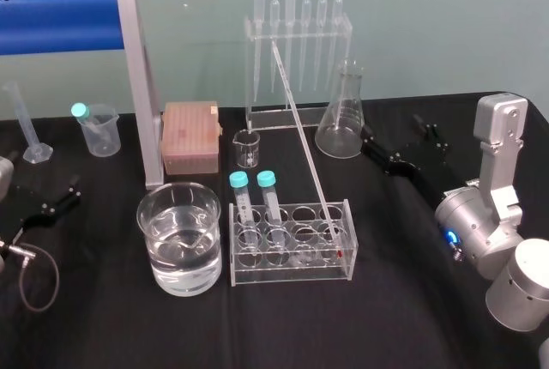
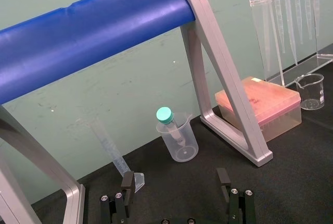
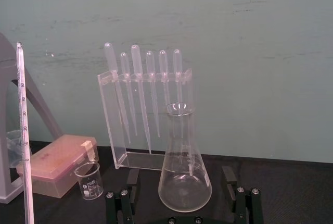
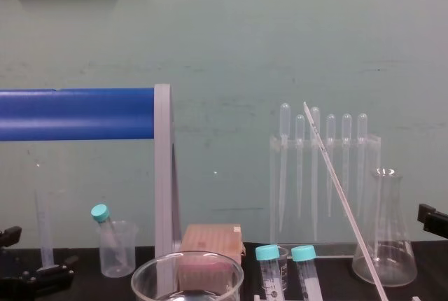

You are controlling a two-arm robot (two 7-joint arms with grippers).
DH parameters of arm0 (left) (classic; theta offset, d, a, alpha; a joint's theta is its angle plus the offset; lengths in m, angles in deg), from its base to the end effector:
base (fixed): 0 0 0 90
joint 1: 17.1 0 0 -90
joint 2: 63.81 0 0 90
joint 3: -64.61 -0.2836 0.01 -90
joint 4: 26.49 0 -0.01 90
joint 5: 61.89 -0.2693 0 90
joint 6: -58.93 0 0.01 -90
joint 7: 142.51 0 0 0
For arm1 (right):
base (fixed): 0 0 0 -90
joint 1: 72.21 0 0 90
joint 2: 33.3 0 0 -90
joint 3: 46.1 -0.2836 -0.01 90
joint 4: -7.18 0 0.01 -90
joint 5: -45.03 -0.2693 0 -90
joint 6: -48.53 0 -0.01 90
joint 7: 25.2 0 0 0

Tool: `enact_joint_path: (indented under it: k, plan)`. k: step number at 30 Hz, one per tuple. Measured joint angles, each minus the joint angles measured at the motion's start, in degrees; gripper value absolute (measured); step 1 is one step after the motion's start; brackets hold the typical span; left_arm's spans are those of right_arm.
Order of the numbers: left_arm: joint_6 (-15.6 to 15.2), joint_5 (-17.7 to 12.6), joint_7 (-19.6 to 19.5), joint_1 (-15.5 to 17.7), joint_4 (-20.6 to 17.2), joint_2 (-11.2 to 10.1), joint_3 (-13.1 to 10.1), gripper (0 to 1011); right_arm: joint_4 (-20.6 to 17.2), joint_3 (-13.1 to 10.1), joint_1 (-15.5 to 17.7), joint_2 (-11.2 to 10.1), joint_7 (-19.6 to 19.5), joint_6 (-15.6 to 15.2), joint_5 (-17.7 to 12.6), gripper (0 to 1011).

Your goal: Hold the thermometer with one hand and immerse one end into the beaker, then reinsert it into the test tube rack.

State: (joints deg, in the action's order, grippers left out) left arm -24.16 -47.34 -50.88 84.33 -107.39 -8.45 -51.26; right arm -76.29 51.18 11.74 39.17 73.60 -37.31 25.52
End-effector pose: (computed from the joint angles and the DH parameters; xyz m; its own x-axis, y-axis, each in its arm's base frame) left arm 0.3197 0.0894 -0.2896 0.2923 0.8803 0.3736 -0.9553 0.2873 0.0702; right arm 0.3163 -0.0634 -0.2887 0.2362 -0.9715 -0.0195 0.9713 0.2355 0.0343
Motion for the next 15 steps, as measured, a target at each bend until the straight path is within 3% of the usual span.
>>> enact_joint_path:
  k: [15]
  plan:
    - [0.0,0.0,0.0,0.0,0.0,0.0,0.0,1008,-0.2,0.1,0.0,-0.1,-0.1,0.1,0.0,1003]
